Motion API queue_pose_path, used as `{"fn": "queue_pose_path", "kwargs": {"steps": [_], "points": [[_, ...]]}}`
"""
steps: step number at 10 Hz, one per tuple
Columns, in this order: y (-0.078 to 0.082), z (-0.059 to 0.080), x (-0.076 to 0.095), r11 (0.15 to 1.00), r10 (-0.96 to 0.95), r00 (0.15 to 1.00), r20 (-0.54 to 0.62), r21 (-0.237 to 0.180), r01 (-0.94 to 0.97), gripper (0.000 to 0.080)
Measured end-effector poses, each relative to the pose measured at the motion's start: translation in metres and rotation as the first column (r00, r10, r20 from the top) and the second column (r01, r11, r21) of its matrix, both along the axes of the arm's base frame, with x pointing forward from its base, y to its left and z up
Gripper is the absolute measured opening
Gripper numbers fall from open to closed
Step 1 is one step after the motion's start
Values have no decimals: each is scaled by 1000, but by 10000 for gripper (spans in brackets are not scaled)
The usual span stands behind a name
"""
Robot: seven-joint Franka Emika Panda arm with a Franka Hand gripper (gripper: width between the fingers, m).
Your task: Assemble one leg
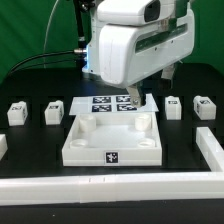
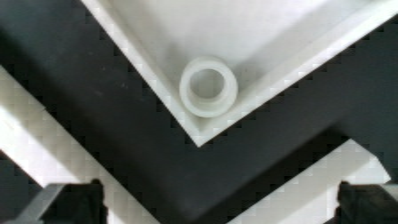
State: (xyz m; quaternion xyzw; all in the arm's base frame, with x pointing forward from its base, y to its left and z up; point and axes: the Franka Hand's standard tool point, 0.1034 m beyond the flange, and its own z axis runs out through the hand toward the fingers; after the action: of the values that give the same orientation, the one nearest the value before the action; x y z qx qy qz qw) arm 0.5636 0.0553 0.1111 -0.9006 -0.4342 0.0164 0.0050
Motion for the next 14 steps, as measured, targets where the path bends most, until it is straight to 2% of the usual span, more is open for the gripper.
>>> {"fn": "queue_pose_path", "kwargs": {"steps": [10, 11, 14], "points": [[0, -1, -1, 1000, 0, 1000, -2, 0, 0, 650], [-3, -6, -9, 1000, 31, 999, 13, 3, -31, 650], [-26, -22, -59, 981, 193, 981, -6, 5, -193, 650]]}}
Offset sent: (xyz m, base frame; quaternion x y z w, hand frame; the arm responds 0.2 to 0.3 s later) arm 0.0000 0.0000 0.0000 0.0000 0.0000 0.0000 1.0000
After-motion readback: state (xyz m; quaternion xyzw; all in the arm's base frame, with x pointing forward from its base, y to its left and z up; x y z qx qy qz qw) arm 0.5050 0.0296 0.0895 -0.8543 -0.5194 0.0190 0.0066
